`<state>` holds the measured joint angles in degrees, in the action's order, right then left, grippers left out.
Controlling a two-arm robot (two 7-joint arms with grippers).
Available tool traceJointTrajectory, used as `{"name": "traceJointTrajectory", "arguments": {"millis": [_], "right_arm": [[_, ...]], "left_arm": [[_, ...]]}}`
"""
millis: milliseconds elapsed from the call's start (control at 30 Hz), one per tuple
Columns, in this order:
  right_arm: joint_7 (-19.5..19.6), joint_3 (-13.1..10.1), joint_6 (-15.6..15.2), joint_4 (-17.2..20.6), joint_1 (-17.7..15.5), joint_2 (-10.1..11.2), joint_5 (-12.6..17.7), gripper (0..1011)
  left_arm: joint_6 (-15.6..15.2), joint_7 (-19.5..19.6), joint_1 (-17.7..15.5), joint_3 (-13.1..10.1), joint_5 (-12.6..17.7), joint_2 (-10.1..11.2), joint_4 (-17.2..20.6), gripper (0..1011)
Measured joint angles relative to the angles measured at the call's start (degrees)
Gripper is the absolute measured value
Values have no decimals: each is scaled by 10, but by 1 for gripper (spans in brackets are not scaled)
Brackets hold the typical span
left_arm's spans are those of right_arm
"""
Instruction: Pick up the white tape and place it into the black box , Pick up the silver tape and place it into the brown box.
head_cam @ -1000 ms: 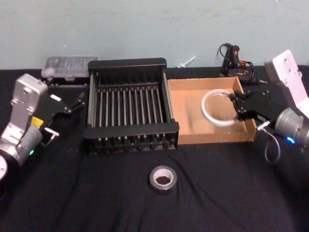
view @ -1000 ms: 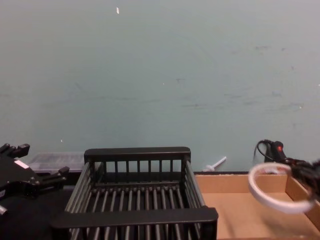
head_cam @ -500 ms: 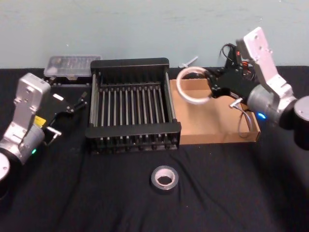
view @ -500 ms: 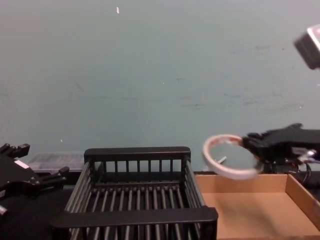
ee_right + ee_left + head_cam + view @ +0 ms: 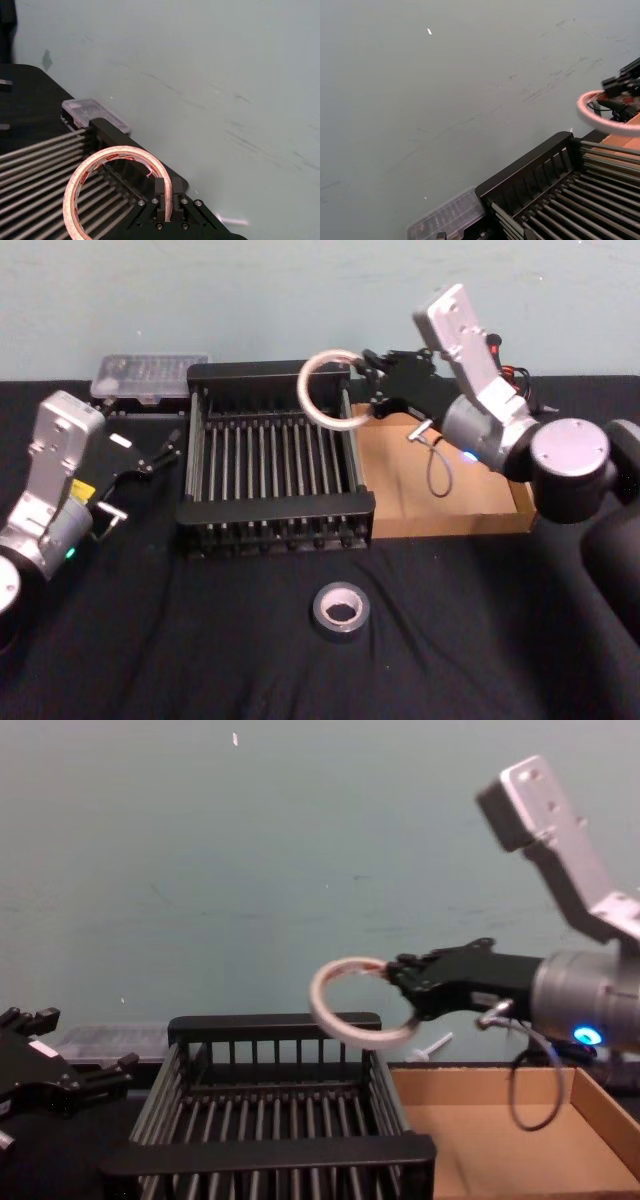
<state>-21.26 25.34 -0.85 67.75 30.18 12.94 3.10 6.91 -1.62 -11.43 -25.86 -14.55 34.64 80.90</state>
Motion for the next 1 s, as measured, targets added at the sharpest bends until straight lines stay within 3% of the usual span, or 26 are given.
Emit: {"name": "traceJointTrajectory", "arguments": {"millis": [367, 667, 1000], "right_arm": [[11, 26, 78, -98, 36, -50, -39, 87], [16, 36, 100, -148, 49, -74, -61, 87], [17, 36, 102, -151, 50, -75, -64, 87]], "left_arm": [[0, 0, 0, 0, 0, 0, 0, 1001], [0, 0, 0, 0, 0, 0, 0, 1001], [0, 0, 0, 0, 0, 0, 0, 1001]]}}
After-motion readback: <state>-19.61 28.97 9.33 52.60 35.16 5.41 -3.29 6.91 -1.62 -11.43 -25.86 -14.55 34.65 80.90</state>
